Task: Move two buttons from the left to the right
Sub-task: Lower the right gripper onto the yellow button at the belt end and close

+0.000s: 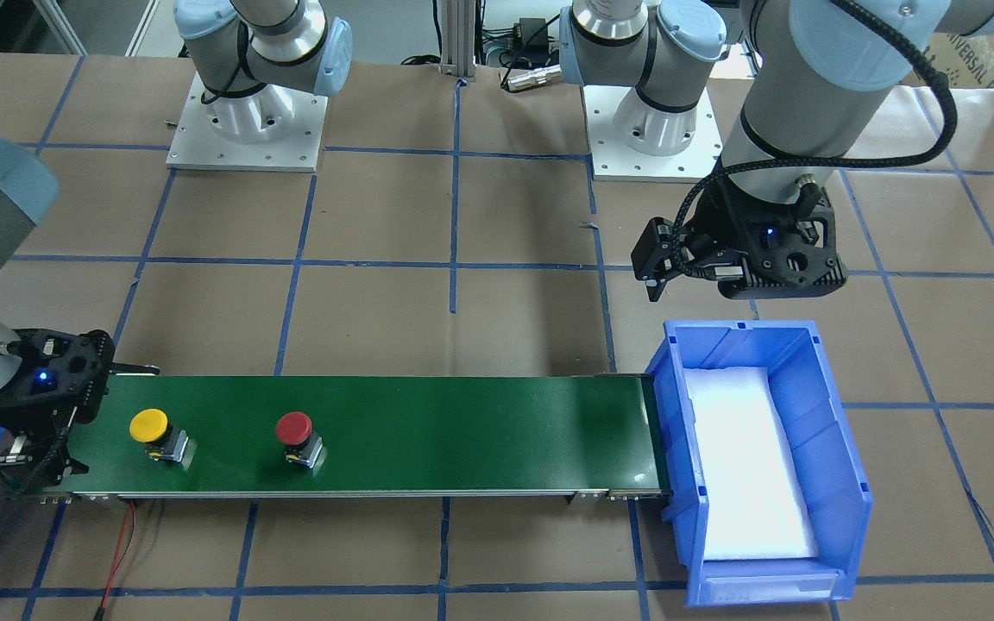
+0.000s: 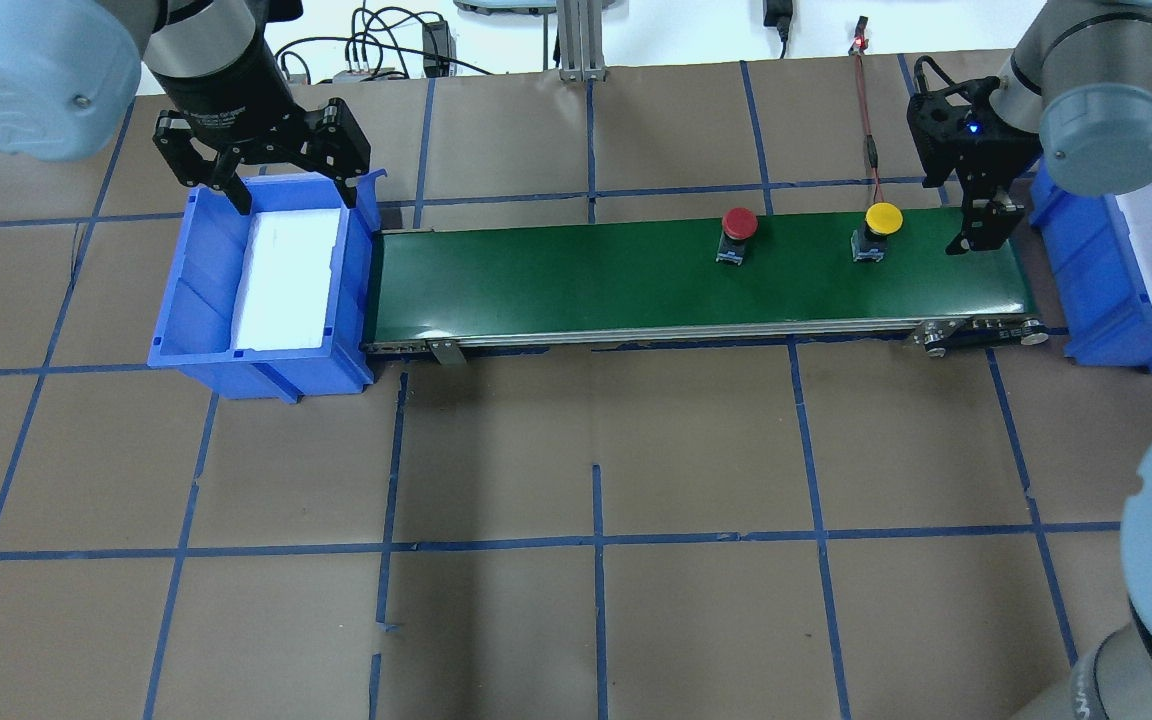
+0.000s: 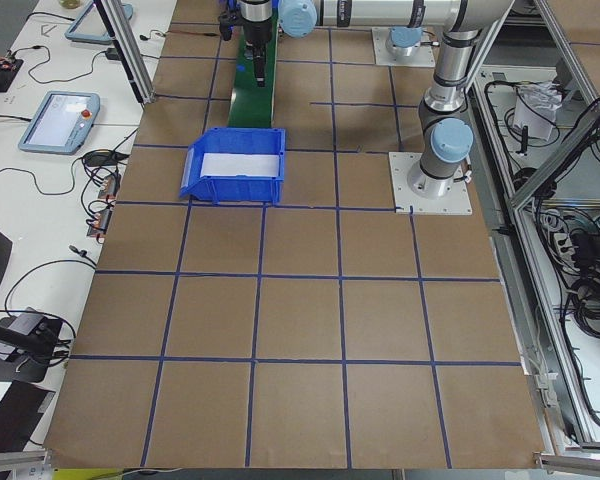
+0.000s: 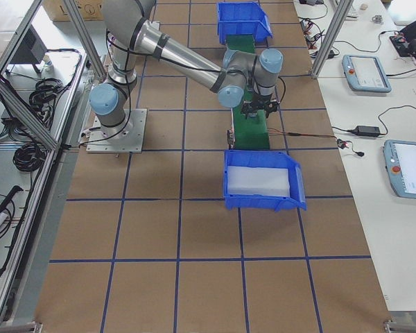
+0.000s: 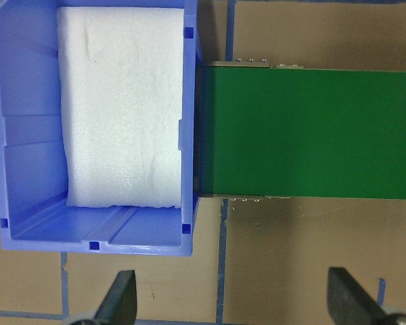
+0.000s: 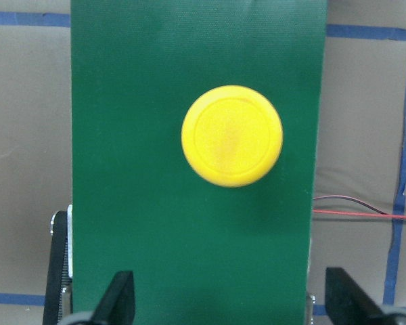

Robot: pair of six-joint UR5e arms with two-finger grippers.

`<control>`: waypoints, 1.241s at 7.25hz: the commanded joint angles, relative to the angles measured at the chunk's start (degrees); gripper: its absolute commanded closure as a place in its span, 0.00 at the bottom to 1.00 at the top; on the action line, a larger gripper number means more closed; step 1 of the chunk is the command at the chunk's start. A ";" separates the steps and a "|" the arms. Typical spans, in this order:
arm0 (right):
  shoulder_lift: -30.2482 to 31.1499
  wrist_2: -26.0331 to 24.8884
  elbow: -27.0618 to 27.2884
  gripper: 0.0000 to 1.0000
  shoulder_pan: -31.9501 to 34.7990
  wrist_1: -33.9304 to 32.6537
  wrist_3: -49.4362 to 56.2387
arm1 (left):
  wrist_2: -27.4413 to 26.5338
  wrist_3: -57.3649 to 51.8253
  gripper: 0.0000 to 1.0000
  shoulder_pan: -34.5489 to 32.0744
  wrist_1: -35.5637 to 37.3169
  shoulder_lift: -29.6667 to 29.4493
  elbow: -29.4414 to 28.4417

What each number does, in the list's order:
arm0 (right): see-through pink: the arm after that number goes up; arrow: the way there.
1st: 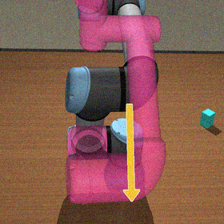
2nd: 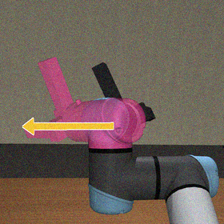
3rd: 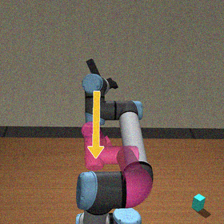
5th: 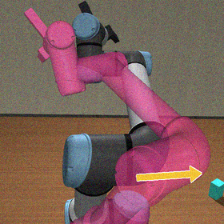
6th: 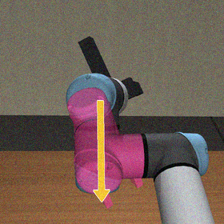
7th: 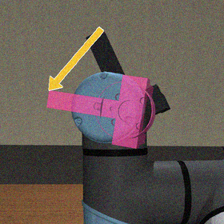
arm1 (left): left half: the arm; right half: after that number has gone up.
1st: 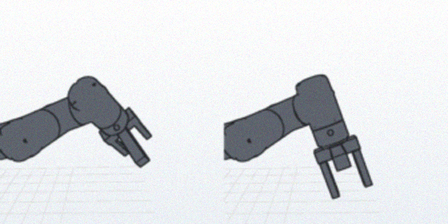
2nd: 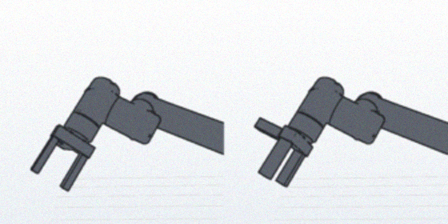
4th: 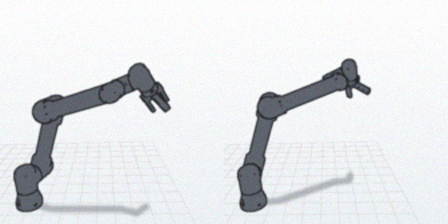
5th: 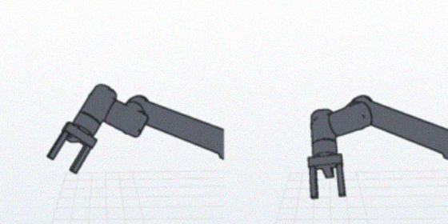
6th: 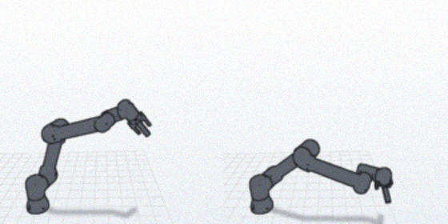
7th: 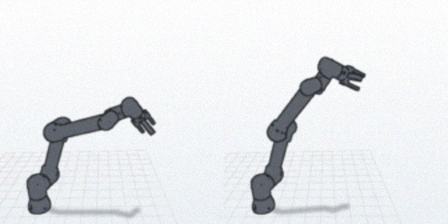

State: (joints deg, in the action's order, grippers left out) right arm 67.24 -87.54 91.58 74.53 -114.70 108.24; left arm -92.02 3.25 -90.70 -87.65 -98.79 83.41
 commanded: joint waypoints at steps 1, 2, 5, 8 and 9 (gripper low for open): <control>0.00 0.00 0.00 0.01 0.00 0.00 0.04 | 0.00 0.00 0.00 0.00 0.02 0.00 0.00; 0.00 0.00 0.00 0.01 0.00 0.00 0.04 | 0.00 0.00 0.00 0.00 0.02 0.00 0.00; 0.00 0.00 0.00 0.01 0.00 0.00 0.04 | 0.00 0.00 0.00 0.00 -0.07 0.00 0.00; -0.70 0.09 0.26 0.01 0.00 -0.26 0.21 | 0.00 0.00 0.00 0.00 -0.16 0.00 0.00; -0.70 0.00 0.35 0.01 0.00 -0.26 0.30 | 0.00 0.00 0.00 0.00 -0.16 0.00 0.00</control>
State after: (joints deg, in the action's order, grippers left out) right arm 66.66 -87.49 91.74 74.53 -114.93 108.45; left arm -92.02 3.25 -90.70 -87.79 -98.79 83.41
